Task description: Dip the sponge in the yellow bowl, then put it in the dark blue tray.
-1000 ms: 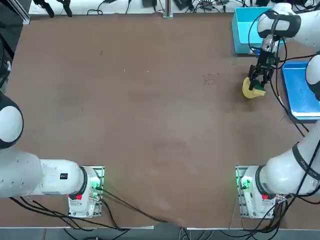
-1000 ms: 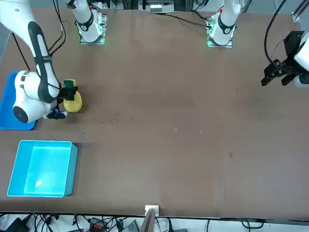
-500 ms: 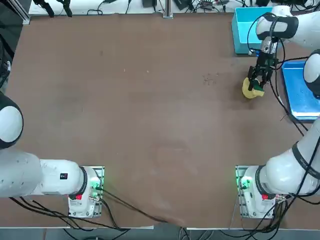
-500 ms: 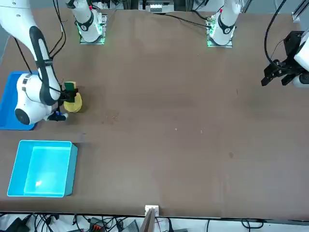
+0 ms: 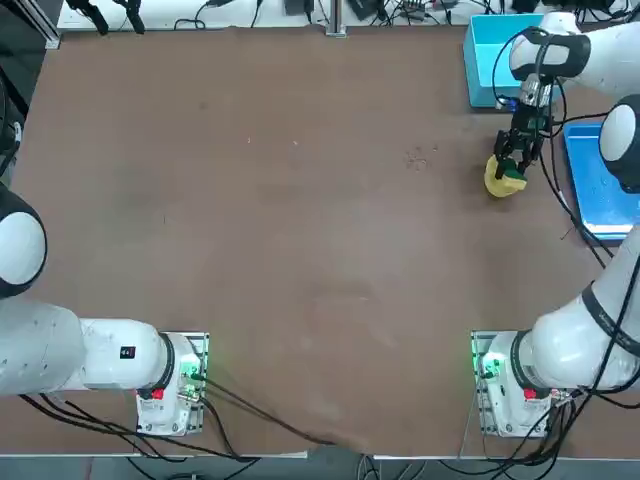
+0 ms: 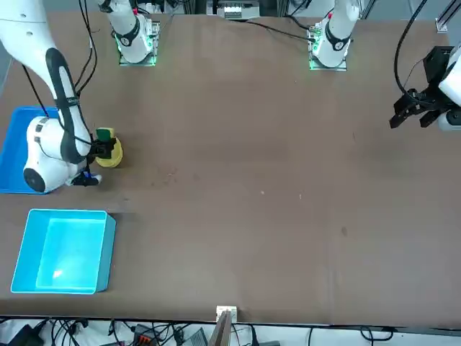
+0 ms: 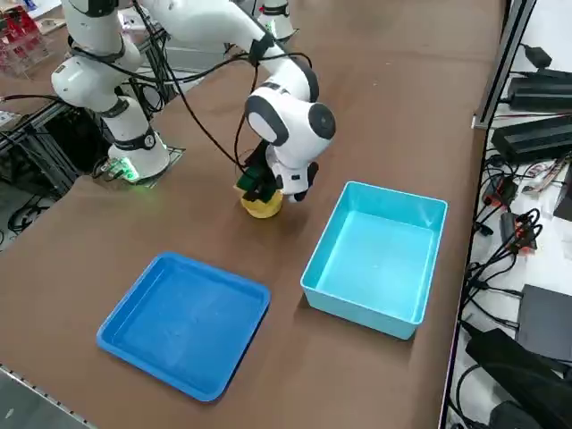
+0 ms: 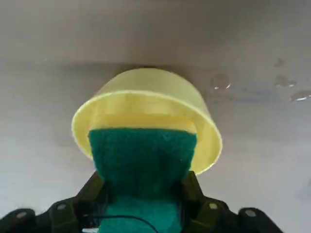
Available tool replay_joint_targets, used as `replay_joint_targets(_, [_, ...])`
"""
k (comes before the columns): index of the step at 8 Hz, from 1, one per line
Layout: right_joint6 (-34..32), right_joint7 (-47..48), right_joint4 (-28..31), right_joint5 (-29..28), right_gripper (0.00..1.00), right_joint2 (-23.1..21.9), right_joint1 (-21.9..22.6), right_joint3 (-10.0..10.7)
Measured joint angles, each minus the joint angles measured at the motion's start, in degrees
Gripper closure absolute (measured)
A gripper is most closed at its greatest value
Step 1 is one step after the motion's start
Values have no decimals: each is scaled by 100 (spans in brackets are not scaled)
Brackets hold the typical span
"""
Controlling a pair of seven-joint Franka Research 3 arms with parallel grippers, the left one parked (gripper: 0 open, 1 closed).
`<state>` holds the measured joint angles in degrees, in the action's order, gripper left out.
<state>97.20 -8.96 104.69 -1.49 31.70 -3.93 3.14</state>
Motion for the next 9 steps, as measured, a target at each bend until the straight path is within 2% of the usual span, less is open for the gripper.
replay_joint_targets(9, [426,0,-33,84,26,420,10,-39])
